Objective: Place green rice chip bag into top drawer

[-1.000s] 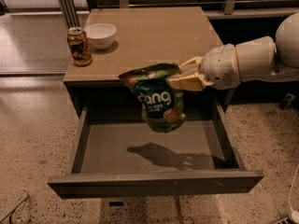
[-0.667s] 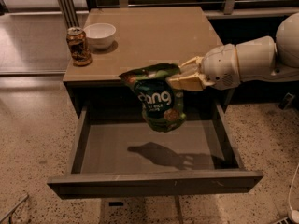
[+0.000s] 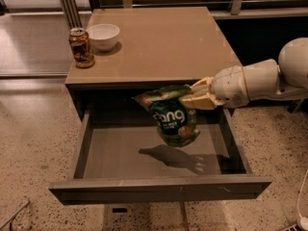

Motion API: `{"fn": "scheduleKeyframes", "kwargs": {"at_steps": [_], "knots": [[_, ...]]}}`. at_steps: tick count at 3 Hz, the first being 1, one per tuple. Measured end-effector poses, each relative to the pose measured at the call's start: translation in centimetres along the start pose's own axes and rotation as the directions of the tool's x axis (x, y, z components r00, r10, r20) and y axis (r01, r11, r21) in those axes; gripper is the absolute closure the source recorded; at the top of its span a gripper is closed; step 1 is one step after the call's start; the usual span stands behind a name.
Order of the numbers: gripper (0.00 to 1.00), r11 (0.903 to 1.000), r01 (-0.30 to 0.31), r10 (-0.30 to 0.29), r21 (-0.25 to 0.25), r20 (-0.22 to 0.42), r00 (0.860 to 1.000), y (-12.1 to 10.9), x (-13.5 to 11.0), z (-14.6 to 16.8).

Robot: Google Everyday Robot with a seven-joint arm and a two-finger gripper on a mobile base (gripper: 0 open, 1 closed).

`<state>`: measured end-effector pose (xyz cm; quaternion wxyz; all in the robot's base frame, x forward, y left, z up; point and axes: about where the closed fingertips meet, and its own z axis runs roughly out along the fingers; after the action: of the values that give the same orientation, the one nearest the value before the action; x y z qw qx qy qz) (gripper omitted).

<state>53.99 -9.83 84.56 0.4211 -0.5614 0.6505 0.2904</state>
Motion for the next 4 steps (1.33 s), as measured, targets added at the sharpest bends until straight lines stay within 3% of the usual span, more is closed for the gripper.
{"fn": "scheduleKeyframes", "kwargs": {"at_steps": [2,3,4], "knots": [[1.00,0.9970,-0.076,0.076,-0.012,0.035,0.996,0.2,6.3,2.0],[1.00,0.9947,-0.098,0.100,-0.029,0.066,0.993,0.5,8.0,2.9],[1.00,0.9934,-0.104,0.107,-0.049,0.054,0.993,0.6,9.2,3.3]]}}
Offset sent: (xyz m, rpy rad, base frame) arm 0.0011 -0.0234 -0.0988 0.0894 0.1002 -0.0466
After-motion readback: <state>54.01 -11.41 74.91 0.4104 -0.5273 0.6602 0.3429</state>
